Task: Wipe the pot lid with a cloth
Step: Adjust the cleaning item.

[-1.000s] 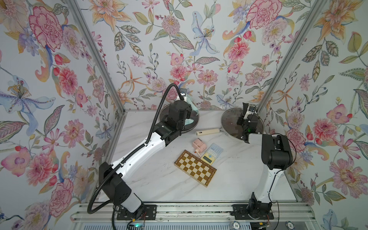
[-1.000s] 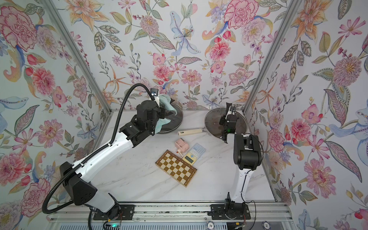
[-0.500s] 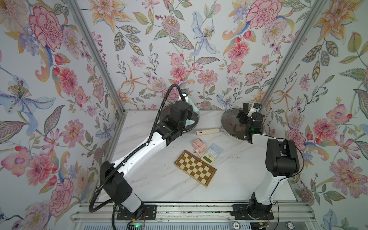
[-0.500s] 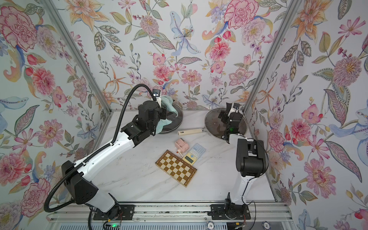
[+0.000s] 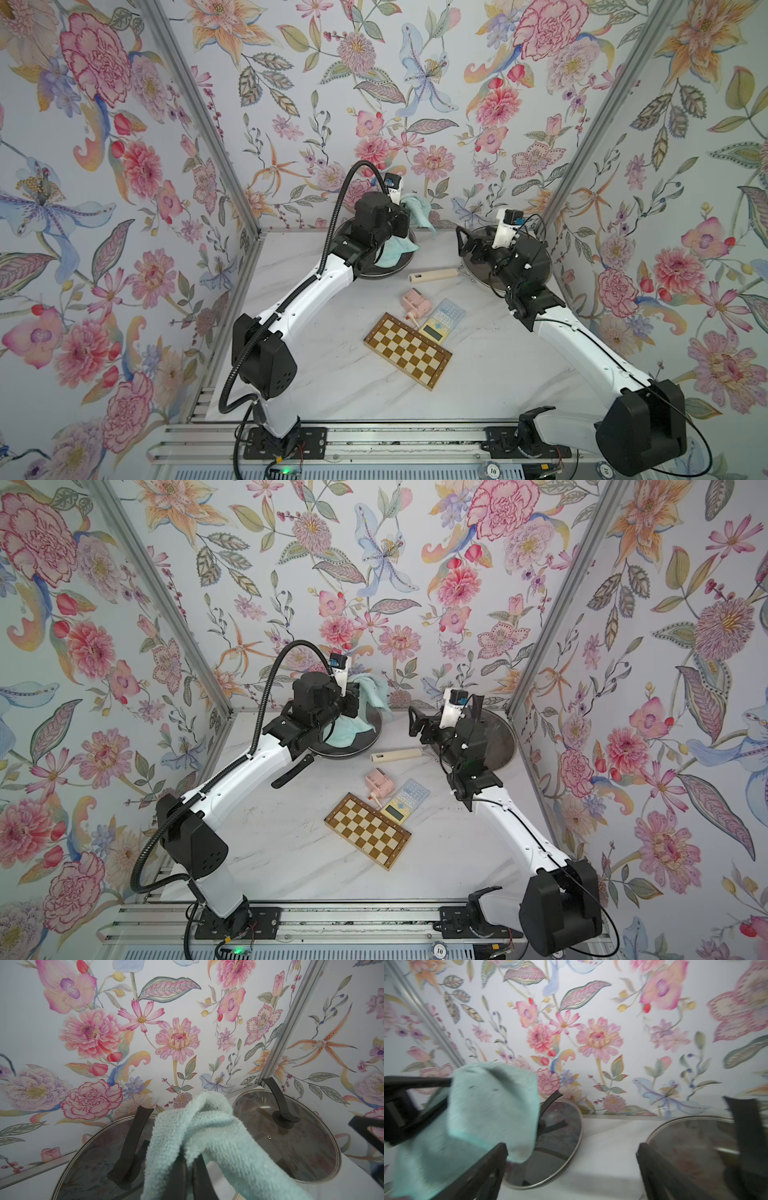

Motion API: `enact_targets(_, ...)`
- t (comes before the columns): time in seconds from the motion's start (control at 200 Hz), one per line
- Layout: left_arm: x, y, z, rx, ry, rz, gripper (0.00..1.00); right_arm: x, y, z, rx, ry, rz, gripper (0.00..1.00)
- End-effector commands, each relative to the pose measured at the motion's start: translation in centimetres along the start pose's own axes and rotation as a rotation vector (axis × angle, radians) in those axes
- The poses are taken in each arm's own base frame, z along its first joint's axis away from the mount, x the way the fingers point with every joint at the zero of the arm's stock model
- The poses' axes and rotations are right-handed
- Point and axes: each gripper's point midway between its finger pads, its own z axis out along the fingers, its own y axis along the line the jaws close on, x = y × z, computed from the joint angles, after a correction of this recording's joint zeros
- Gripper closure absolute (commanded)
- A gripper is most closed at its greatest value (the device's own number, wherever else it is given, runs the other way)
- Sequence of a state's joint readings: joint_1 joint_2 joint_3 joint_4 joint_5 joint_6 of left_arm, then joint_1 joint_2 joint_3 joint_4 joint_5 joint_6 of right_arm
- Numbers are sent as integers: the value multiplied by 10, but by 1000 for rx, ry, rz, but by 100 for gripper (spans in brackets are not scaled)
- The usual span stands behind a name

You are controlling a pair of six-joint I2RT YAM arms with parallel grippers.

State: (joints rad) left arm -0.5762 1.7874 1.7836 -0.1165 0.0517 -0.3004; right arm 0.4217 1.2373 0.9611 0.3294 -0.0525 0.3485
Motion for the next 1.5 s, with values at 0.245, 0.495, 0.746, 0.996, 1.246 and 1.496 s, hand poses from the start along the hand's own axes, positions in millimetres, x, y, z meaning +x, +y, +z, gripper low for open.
enact_targets(0.245, -7, -25, -28, 331, 79, -49, 100, 15, 152, -32, -266, 81, 15, 1)
enact_targets(0.495, -8, -39, -46, 452, 78, -64, 100, -47, 127, -7, -317, -44, -256, 1)
enact_targets(0.746, -13, -57, -62, 594, 83, -83, 100, -35, 123, 16, -529, 50, -378, 1)
enact_targets(0.996, -18, -68, -78, 710, 92, -108, 100, -24, 139, 18, -662, 88, -402, 2)
enact_targets(1.246, -24, -59, -68, 646, 65, -163, 100, -12, 179, 7, -723, 66, -430, 2)
enact_targets(1.496, -33, -58, -66, 661, 3, -257, 100, 22, 197, 21, -660, 73, -391, 0)
